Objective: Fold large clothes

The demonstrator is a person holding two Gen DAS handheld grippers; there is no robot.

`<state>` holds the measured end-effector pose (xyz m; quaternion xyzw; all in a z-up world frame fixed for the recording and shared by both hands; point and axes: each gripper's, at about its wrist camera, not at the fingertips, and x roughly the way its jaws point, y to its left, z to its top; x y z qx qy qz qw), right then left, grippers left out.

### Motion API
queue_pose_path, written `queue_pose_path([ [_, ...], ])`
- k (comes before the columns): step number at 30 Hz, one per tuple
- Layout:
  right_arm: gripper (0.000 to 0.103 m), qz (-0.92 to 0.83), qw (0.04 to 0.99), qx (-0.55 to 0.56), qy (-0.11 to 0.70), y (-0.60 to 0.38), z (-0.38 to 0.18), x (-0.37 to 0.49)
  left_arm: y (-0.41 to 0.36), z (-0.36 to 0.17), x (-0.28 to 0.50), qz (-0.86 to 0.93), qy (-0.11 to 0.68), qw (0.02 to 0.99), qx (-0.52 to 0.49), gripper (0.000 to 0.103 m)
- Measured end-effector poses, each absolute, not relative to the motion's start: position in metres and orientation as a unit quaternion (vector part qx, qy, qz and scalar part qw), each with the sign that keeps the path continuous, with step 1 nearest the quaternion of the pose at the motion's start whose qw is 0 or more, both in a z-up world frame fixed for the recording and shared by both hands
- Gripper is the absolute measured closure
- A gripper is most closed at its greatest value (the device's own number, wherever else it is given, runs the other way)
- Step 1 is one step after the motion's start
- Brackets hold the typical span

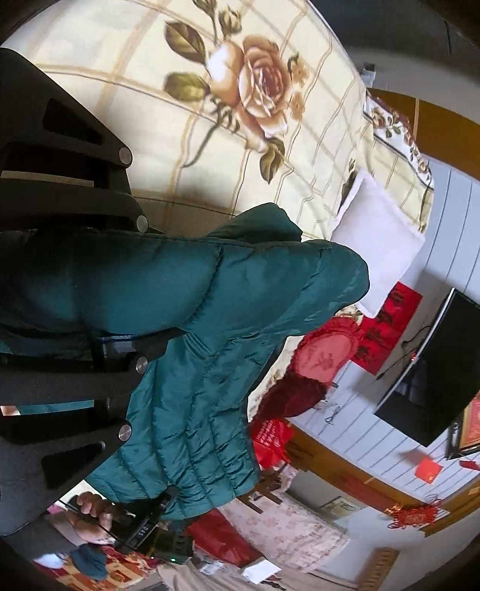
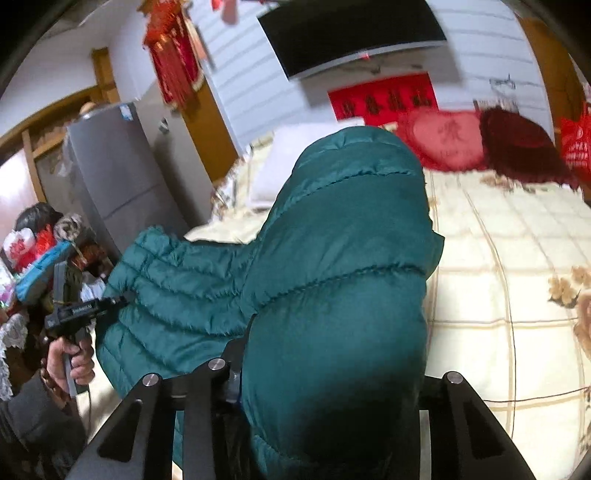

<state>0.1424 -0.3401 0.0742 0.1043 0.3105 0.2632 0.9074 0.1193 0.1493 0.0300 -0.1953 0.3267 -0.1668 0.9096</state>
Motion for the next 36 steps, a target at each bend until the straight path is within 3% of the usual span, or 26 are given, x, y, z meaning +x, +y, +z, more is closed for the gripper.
queue_pose_path([
  [4, 0.064, 0.269, 0.907, 0.114, 0.303, -0.338, 0.082, 0.127, 0.155, 0.042, 0.076, -0.16, 0.328, 0.914, -0.177, 0.076],
  [9, 0.064, 0.269, 0.886, 0.134, 0.353, -0.346, 0.048, 0.118, 0.15, 0.017, 0.056, -0.137, 0.354, 0.91, -0.165, 0.074],
  [11, 0.06, 0.256, 0.859, 0.152, 0.416, -0.345, 0.017, 0.125, 0.148, -0.007, 0.062, -0.113, 0.379, 0.906, -0.15, 0.067],
  [12, 0.051, 0.24, 0.854, 0.153, 0.435, -0.346, 0.008, 0.127, 0.148, -0.016, 0.065, -0.107, 0.389, 0.902, -0.151, 0.058],
  [13, 0.036, 0.218, 0.848, 0.163, 0.455, -0.35, -0.001, 0.13, 0.15, -0.024, 0.068, -0.102, 0.403, 0.896, -0.156, 0.053],
  [14, 0.033, 0.208, 0.834, 0.195, 0.472, -0.358, -0.009, 0.134, 0.153, -0.028, 0.069, -0.097, 0.414, 0.89, -0.167, 0.053],
  [20, 0.032, 0.148, 0.824, 0.366, 0.407, -0.425, 0.004, 0.102, 0.169, -0.011, 0.046, -0.06, 0.375, 0.907, -0.181, 0.047],
  [26, 0.032, 0.108, 0.922, 0.204, 0.312, -0.377, 0.067, 0.065, 0.167, 0.022, 0.012, -0.009, 0.268, 0.95, -0.16, 0.047],
  [29, 0.03, 0.132, 0.942, 0.115, 0.288, -0.324, 0.073, 0.065, 0.139, 0.019, 0.024, -0.037, 0.282, 0.952, -0.116, 0.047],
  [33, 0.029, 0.14, 0.931, 0.041, 0.335, -0.274, 0.05, 0.086, 0.106, -0.006, 0.035, -0.045, 0.322, 0.944, -0.058, 0.047],
  [36, 0.024, 0.122, 0.899, 0.023, 0.419, -0.277, 0.01, 0.103, 0.094, -0.023, 0.04, -0.029, 0.348, 0.937, -0.028, 0.044],
])
